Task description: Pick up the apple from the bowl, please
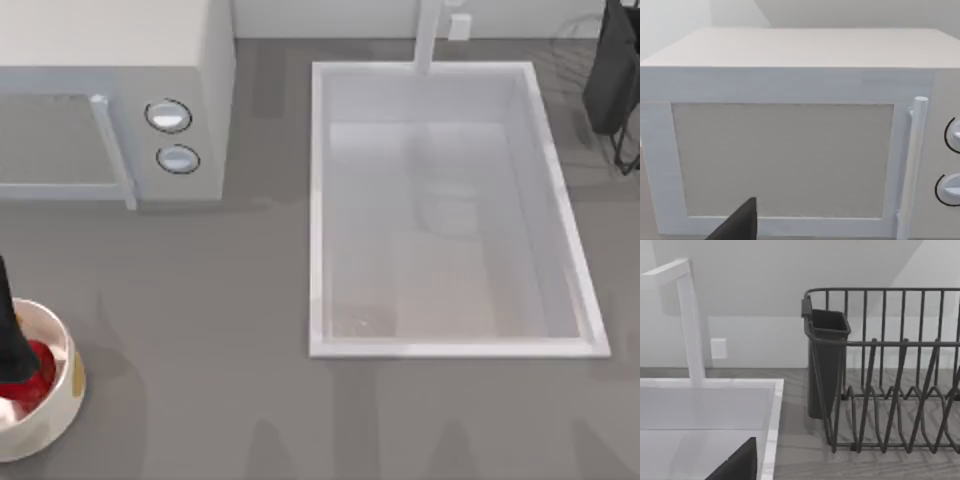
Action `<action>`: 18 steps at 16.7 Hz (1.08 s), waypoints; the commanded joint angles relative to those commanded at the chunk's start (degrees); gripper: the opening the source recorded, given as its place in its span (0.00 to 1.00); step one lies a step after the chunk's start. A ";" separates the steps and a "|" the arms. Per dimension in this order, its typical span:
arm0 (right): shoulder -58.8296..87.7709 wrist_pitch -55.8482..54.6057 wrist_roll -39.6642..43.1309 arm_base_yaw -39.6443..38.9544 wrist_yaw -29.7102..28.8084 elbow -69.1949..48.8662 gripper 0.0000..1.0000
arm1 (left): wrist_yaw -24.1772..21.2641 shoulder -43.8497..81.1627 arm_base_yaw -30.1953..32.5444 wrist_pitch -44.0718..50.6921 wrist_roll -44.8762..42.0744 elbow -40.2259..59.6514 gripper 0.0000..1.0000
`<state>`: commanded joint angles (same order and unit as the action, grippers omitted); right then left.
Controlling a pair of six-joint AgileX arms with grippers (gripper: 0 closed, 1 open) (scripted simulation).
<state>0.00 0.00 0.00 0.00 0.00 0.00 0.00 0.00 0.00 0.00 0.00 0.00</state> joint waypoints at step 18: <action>0.00 0.00 0.00 0.00 0.00 0.00 1.00 | 0.00 6.25 0.20 5.71 0.10 5.26 1.00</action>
<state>0.00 0.00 0.00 0.00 0.00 0.00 0.00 6.25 0.20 5.71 0.10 5.26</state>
